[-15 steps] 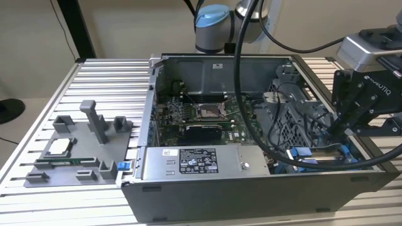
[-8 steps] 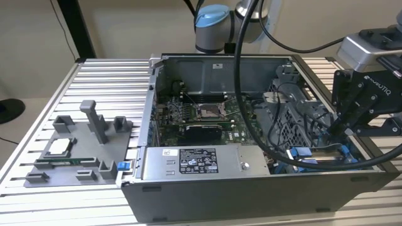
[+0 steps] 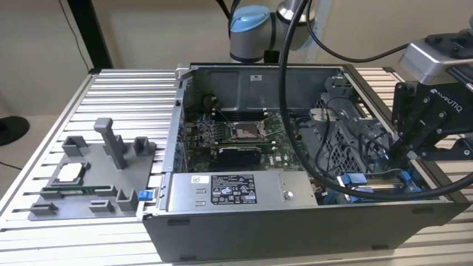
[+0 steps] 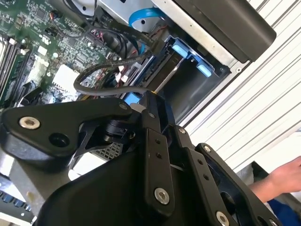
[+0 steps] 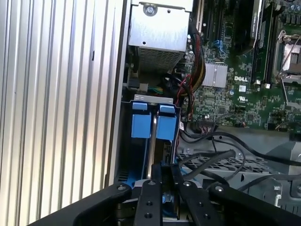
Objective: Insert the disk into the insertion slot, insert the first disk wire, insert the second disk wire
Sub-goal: 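Insert the first disk wire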
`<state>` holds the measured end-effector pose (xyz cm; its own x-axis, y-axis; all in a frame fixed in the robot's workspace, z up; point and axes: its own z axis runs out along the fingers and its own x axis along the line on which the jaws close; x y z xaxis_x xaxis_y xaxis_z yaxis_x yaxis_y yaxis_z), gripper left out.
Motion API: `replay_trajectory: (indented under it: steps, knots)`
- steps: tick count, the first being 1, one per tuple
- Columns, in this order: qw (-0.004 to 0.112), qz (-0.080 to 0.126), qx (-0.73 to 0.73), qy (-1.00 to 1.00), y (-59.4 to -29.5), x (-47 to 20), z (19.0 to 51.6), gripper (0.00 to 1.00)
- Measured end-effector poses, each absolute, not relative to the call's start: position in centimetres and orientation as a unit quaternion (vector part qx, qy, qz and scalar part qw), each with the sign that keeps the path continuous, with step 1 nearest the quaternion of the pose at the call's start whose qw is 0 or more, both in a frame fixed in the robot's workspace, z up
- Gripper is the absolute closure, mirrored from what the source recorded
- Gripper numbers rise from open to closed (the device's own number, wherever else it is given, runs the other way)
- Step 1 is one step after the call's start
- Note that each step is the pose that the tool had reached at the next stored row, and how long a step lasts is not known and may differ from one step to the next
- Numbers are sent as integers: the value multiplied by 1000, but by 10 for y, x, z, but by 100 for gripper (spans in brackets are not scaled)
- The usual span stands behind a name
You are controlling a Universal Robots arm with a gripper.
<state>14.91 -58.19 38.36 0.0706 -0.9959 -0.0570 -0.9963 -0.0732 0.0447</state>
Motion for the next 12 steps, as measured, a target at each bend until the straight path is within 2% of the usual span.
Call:
replay_trajectory:
  steps: [4,12]
  knots:
    - [1,39,-731,682,-582,153,382,100]
    - [7,44,-716,697,-583,155,375,100]
